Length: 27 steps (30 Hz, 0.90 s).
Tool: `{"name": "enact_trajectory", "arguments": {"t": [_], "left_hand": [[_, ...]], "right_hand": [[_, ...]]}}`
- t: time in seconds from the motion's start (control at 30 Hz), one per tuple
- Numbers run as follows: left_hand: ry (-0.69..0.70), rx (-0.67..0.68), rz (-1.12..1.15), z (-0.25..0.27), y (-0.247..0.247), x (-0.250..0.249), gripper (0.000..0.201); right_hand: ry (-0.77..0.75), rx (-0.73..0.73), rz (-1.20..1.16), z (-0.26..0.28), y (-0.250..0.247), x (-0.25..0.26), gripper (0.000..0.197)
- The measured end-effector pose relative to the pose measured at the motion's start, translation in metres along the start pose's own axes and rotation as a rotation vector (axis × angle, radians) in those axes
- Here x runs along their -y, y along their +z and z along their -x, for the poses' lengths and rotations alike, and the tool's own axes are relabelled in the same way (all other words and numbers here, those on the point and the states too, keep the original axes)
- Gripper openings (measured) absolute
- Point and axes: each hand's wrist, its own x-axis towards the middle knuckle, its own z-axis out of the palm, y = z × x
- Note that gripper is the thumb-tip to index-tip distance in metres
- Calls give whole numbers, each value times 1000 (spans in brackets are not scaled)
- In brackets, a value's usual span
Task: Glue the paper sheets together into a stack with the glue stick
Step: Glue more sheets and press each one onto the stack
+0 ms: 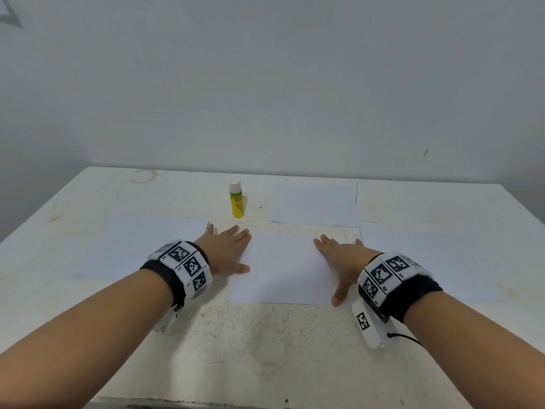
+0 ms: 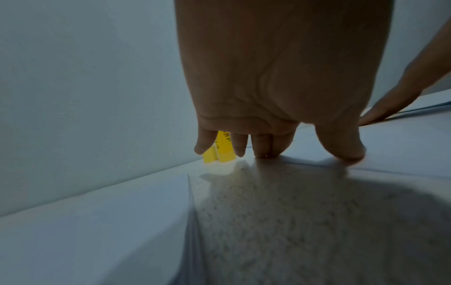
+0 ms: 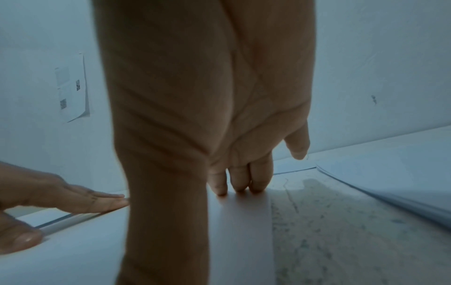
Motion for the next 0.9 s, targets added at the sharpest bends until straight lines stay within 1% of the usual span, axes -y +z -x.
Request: {"name": "enact_trajectory", "arguments": {"t": [0.07,0.2,0.3,0.43,0.6,0.7,0.9], "left_hand": [[3,15,8,-1,5,2,90],[18,62,26,-1,8,5,128],[32,89,14,0,8,4,141],[73,101,90,2,5,2,144],[19,127,107,3,4,-1,145],[19,134,116,2,3,1,145],[16,138,106,1,7,2,150]], "right_hand": [[0,6,-7,1,0,0,135],[-6,9,-17,2,-2,-1,135],[-14,3,-48,2,0,-4,136],[-24,-53,-81,0,4,-4,138],[1,-83,-166,-1,7,-7,148],[-3,-106,-207,0,7,-9,149],[-21,-157,-204,10,2,-3,150]]}}
